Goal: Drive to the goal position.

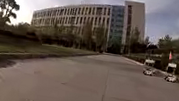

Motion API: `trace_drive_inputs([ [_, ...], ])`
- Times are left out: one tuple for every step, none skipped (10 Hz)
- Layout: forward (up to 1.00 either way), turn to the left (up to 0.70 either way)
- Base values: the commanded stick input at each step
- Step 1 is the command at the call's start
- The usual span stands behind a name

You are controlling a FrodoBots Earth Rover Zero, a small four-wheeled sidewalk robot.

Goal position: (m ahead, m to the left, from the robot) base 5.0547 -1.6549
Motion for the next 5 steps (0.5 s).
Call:
trace_drive_inputs([
  [0.70, -0.14],
  [0.70, -0.14],
  [0.70, -0.14],
  [0.70, -0.14],
  [0.70, -0.14],
])
